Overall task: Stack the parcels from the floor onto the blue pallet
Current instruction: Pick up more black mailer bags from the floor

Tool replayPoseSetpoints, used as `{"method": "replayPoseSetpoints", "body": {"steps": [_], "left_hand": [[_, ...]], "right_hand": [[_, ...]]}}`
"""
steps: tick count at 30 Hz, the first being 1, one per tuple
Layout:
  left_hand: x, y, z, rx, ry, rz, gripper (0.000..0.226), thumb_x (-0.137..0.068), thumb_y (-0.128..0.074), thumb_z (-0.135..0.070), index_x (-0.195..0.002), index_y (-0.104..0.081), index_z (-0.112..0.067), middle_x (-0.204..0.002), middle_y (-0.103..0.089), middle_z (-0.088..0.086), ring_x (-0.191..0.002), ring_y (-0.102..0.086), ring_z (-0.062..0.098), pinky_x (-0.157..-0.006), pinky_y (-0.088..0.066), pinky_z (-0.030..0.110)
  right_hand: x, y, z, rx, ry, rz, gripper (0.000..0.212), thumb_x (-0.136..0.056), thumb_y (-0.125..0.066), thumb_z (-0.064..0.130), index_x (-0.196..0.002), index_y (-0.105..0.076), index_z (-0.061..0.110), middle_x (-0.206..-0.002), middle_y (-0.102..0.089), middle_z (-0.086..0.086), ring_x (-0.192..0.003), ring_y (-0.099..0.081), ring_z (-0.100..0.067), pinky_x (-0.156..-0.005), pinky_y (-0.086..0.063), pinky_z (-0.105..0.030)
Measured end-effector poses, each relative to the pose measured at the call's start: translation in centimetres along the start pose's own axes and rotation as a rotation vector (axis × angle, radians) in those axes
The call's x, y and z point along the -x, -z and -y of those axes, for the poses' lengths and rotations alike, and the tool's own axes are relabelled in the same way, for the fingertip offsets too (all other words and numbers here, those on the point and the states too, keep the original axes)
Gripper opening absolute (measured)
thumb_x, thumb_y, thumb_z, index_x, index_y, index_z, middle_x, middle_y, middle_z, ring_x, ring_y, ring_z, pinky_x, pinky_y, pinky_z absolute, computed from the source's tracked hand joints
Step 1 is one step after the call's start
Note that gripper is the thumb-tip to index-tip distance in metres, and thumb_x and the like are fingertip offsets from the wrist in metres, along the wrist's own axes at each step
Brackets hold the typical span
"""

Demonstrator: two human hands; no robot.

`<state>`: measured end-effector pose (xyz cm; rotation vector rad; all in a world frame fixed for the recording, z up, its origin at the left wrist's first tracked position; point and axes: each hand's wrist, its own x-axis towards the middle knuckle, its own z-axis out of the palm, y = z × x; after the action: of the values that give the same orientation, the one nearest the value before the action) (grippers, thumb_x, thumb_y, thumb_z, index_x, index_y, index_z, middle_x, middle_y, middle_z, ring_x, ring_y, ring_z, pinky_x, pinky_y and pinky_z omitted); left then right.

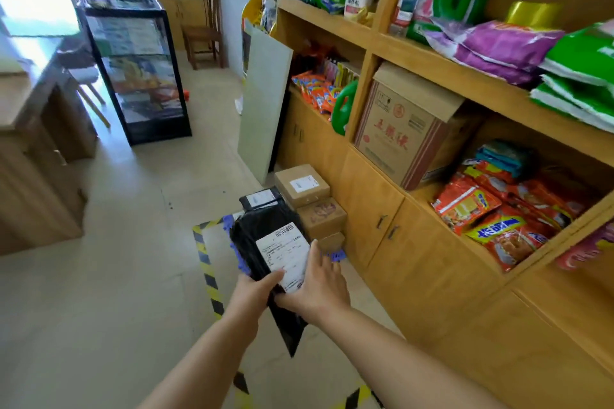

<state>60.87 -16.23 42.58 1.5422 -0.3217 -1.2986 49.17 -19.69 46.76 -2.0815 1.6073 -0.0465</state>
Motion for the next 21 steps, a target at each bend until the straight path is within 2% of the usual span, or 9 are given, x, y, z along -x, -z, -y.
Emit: {"method": "replayPoseSetpoints", "body": {"steps": [2, 4, 8, 10, 12, 14, 17, 21], "left_hand": [[-1.9, 3.1, -2.7, 0.013, -0.024, -0.031, 0.043, -0.083, -0.071, -0.019, -0.118, -0.05, -0.005, -0.103, -0.067, 0.011, -0.085, -0.067, 0.021, -0.066, -0.052, 0.031], [-3.7, 5.4, -5.4, 0.038, -0.068, -0.083, 0.056, -0.084, -0.07, -0.019, -0.128, -0.038, -0.005, -0.111, -0.062, 0.013, -0.09, -0.063, 0.021, -0.073, -0.05, 0.033], [-7.3, 8.2, -9.9, 0.026, -0.135, -0.113, 0.077, -0.085, -0.069, -0.025, -0.145, -0.021, -0.021, -0.133, -0.048, 0.014, -0.107, -0.057, 0.027, -0.086, -0.051, 0.042], [-9.0, 8.6, -11.2, 0.035, -0.121, -0.083, 0.072, -0.087, -0.066, -0.024, -0.145, -0.024, -0.021, -0.128, -0.052, 0.014, -0.105, -0.057, 0.026, -0.087, -0.051, 0.044], [-10.9, 8.6, -12.3, 0.064, -0.094, -0.054, 0.06, -0.09, -0.062, -0.02, -0.141, -0.031, -0.018, -0.104, -0.061, 0.011, -0.088, -0.061, 0.021, -0.085, -0.051, 0.043], [-12.9, 8.5, -13.1, 0.034, -0.083, -0.034, 0.047, -0.092, -0.059, -0.019, -0.135, -0.04, -0.013, -0.092, -0.062, 0.007, -0.08, -0.061, 0.017, -0.08, -0.051, 0.041], [-16.3, 8.4, -14.1, -0.054, -0.079, 0.0, 0.032, -0.094, -0.056, -0.017, -0.124, -0.051, -0.007, -0.094, -0.064, 0.009, -0.083, -0.062, 0.02, -0.074, -0.051, 0.038], [-21.3, 7.5, -16.5, -0.084, -0.062, 0.006, 0.032, -0.094, -0.055, -0.014, -0.125, -0.051, -0.006, -0.111, -0.063, 0.019, -0.101, -0.063, 0.032, -0.088, -0.052, 0.044]], "right_hand": [[-1.4, -0.6, 2.8, 0.022, 0.021, 0.0, 0.122, -0.063, -0.065, 0.062, -0.15, 0.008, 0.018, -0.147, -0.028, -0.009, -0.135, -0.025, -0.032, -0.11, -0.028, -0.04], [-2.7, -0.9, 4.6, 0.057, 0.036, -0.012, 0.121, -0.063, -0.065, 0.062, -0.15, 0.007, 0.019, -0.144, -0.029, -0.009, -0.132, -0.028, -0.032, -0.108, -0.029, -0.041], [-5.3, -0.7, 6.4, 0.142, 0.096, -0.053, 0.119, -0.062, -0.064, 0.061, -0.149, 0.005, 0.019, -0.139, -0.033, -0.008, -0.125, -0.032, -0.03, -0.105, -0.031, -0.041], [-6.9, -0.4, 6.7, 0.183, 0.123, -0.075, 0.117, -0.063, -0.064, 0.059, -0.149, 0.003, 0.017, -0.139, -0.033, -0.008, -0.124, -0.032, -0.03, -0.104, -0.032, -0.04], [-8.8, -0.2, 6.8, 0.222, 0.158, -0.088, 0.116, -0.064, -0.064, 0.059, -0.149, 0.002, 0.015, -0.139, -0.032, -0.007, -0.124, -0.031, -0.029, -0.105, -0.032, -0.04], [-11.0, 0.0, 6.8, 0.253, 0.194, -0.092, 0.117, -0.064, -0.066, 0.058, -0.15, 0.001, 0.014, -0.14, -0.032, -0.007, -0.125, -0.031, -0.028, -0.106, -0.031, -0.039], [-14.8, 0.2, 6.9, 0.28, 0.224, -0.091, 0.117, -0.065, -0.067, 0.057, -0.15, 0.002, 0.016, -0.14, -0.03, -0.006, -0.125, -0.03, -0.028, -0.106, -0.03, -0.039], [-20.8, 0.7, 6.9, 0.294, 0.234, -0.06, 0.118, -0.065, -0.067, 0.059, -0.15, 0.005, 0.018, -0.141, -0.029, -0.005, -0.126, -0.029, -0.027, -0.107, -0.029, -0.037]]}}
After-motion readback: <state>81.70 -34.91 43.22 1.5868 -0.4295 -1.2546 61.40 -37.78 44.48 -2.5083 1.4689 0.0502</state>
